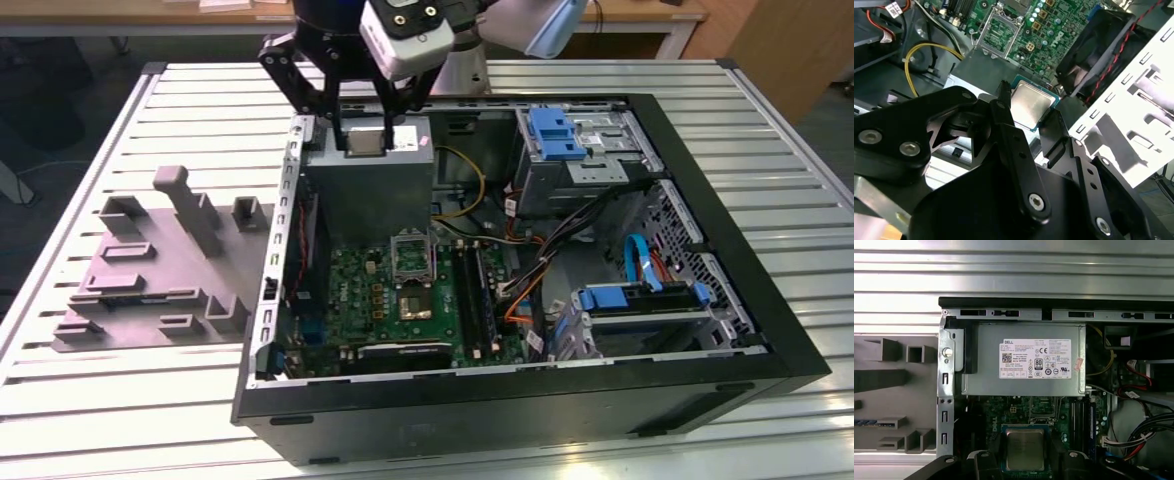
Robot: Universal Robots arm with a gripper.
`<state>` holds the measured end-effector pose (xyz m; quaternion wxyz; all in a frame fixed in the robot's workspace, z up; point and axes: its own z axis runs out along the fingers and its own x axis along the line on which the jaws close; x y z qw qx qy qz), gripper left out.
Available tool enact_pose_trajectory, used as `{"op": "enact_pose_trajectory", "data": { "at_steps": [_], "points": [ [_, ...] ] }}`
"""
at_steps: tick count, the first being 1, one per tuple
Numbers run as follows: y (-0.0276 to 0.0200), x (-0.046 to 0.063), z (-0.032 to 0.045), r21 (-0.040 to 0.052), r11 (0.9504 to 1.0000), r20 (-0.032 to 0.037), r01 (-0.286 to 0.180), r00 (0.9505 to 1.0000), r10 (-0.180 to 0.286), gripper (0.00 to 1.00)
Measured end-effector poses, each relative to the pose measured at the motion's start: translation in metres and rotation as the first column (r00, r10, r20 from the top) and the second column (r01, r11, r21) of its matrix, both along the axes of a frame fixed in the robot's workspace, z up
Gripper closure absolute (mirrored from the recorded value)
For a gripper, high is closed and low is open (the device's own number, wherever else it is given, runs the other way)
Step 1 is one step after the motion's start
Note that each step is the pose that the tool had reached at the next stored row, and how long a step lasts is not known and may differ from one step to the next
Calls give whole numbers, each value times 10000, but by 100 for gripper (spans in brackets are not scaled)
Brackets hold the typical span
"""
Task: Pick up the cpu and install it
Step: 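Pick up the cpu and move it towards the insertion slot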
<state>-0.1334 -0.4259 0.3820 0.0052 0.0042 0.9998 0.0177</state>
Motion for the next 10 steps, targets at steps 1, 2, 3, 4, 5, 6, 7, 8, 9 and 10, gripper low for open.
{"op": "enact_pose_trajectory", "data": {
  "at_steps": [1, 2, 3, 4, 5, 6, 7, 8, 9, 10],
  "points": [
    [0, 13, 0, -1, 10000, 0, 1, 10000, -1, 53],
    [0, 26, 0, 0, 10000, 0, 1, 10000, -1, 53],
    [0, 40, 0, 0, 10000, 0, 0, 10000, 0, 53],
    [0, 55, 0, 0, 10000, 0, 0, 10000, 0, 53],
    [0, 71, 0, 0, 10000, 0, 0, 10000, 0, 53],
    [-1, 85, 0, 0, 10000, 0, 0, 10000, 0, 53],
    [-7, 97, 0, 0, 10000, 0, 0, 10000, 0, 53],
    [-22, 104, -1, 0, 10000, 0, -1, 10000, 1, 53],
    [-43, 108, -2, 0, 10000, 0, -1, 10000, 1, 53],
    [-66, 111, -3, -1, 10000, 0, 0, 10000, 0, 53]
  ]
}}
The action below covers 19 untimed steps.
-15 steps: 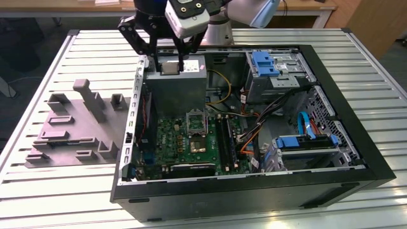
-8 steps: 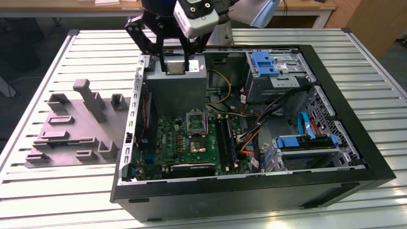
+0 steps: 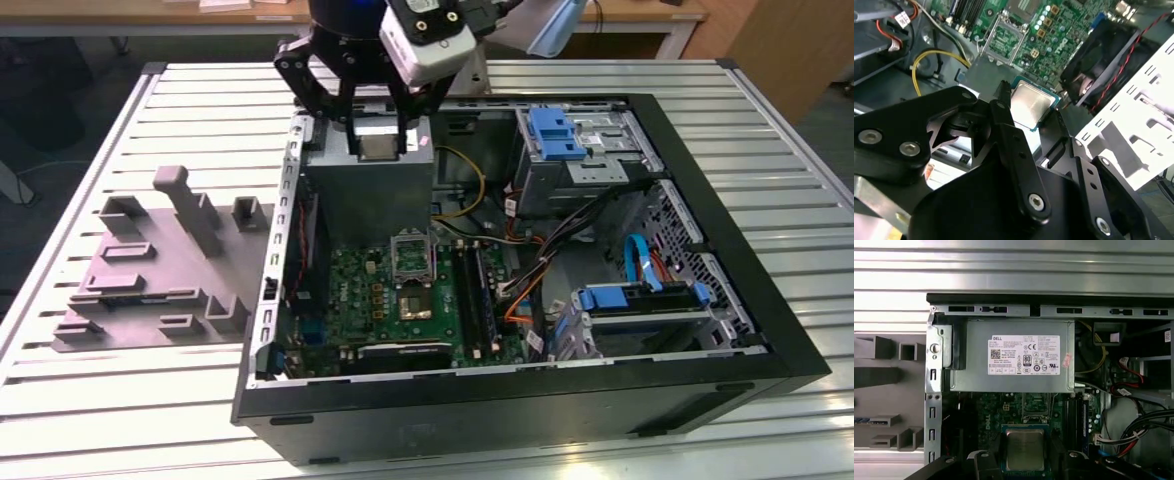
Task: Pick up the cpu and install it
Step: 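Pick up the cpu and move it towards the insertion slot, then place the cpu into insertion slot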
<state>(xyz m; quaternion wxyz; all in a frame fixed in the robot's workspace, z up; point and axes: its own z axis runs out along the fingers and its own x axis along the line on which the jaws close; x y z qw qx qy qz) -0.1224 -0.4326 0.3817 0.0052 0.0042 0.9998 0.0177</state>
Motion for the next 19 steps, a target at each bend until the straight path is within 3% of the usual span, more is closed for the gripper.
{"op": "enact_pose_trajectory", "data": {
  "at_steps": [3, 5, 10, 19],
  "points": [
    [-72, 10, -4, 1, 10000, 0, 0, 10000, 0, 53],
    [-92, 30, -5, 1, 10000, 0, 1, 10000, -1, 53],
    [-99, 167, -5, 0, 10000, 0, 1, 10000, -1, 53],
    [-99, 184, -5, 1, 10000, 0, 1, 10000, -1, 53]
  ]
}}
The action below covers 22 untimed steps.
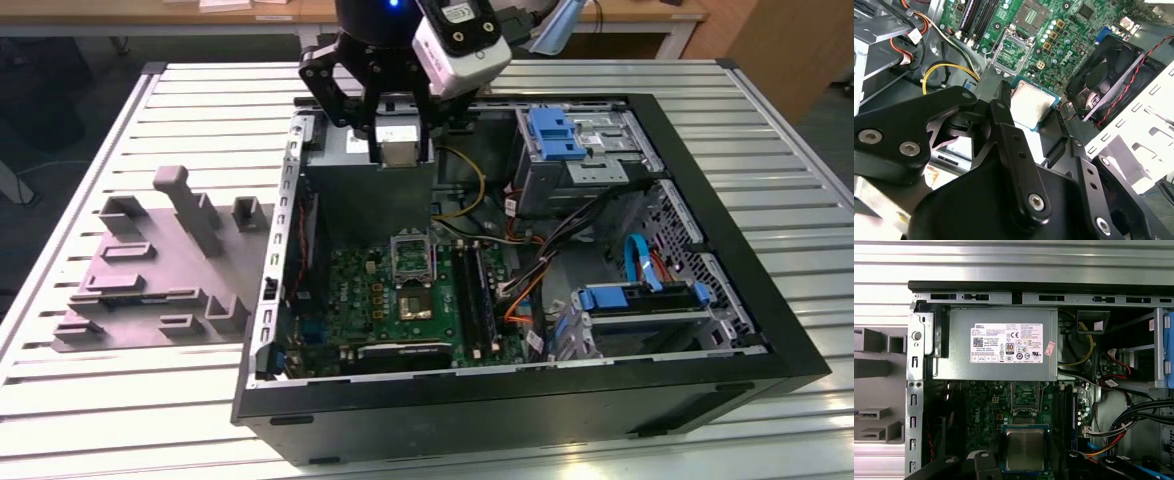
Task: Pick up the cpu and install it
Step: 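Place the cpu into insertion slot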
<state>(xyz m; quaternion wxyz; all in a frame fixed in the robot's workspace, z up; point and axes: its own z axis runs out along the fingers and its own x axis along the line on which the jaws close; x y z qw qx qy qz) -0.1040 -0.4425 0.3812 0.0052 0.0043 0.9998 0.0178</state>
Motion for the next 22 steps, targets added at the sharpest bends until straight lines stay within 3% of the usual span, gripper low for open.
{"op": "enact_pose_trajectory", "data": {
  "at_steps": [6, 9, 11, 22],
  "points": [
    [-5, 2, -14, 0, 10000, 0, -2, 10000, 2, 53],
    [-52, 1, -32, -1, 10000, -3, -1, 10000, 1, 53],
    [-71, 3, -62, 2, 10000, -1, 0, 10000, 0, 53],
    [-72, 20, -227, 0, 10000, -2, 10, 10000, -10, 53]
  ]
}}
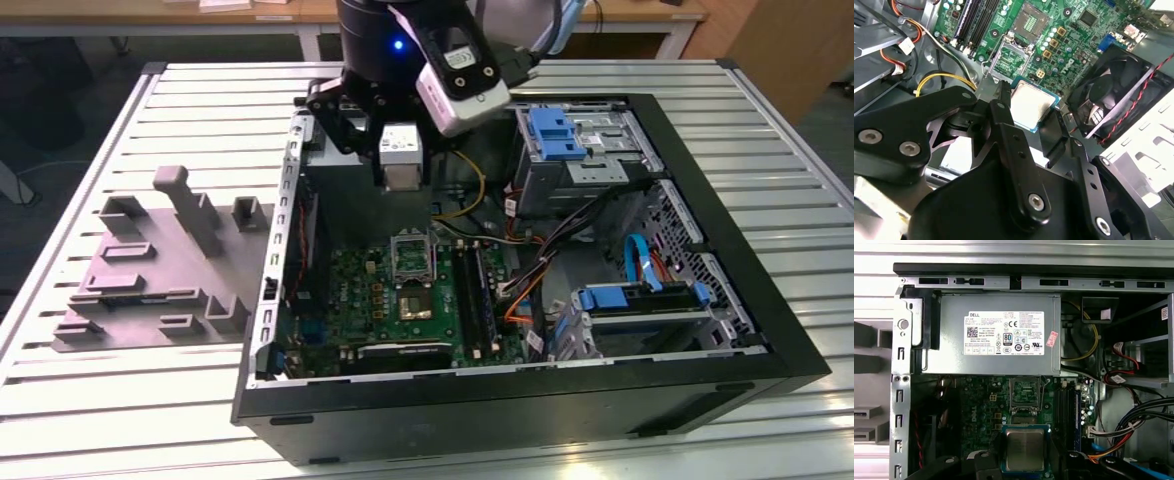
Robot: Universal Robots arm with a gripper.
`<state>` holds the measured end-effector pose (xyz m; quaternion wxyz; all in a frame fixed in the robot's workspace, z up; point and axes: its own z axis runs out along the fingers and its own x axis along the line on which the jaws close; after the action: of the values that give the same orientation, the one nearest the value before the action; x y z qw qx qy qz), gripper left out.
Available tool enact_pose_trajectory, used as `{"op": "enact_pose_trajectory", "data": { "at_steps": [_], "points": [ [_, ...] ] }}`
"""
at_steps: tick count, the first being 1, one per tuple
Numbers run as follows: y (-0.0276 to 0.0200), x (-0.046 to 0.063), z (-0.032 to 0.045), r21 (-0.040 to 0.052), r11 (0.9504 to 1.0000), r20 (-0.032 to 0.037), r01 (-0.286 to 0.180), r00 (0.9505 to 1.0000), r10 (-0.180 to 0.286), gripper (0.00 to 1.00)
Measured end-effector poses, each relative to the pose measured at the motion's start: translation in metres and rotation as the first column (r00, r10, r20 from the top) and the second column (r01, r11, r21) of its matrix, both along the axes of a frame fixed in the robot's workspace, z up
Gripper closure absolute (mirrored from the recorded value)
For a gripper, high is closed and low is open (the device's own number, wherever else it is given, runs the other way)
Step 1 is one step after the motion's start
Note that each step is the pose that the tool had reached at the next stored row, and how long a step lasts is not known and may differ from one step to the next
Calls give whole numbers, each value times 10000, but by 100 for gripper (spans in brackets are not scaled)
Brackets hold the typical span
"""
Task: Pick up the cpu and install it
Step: 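Place the cpu into insertion slot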
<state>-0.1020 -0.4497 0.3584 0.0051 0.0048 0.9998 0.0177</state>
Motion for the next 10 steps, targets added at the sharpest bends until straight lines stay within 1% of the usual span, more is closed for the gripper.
{"op": "enact_pose_trajectory", "data": {
  "at_steps": [10],
  "points": [
    [0, 0, -13, 2, 10000, 1, 0, 10000, 0, 53]
  ]
}}
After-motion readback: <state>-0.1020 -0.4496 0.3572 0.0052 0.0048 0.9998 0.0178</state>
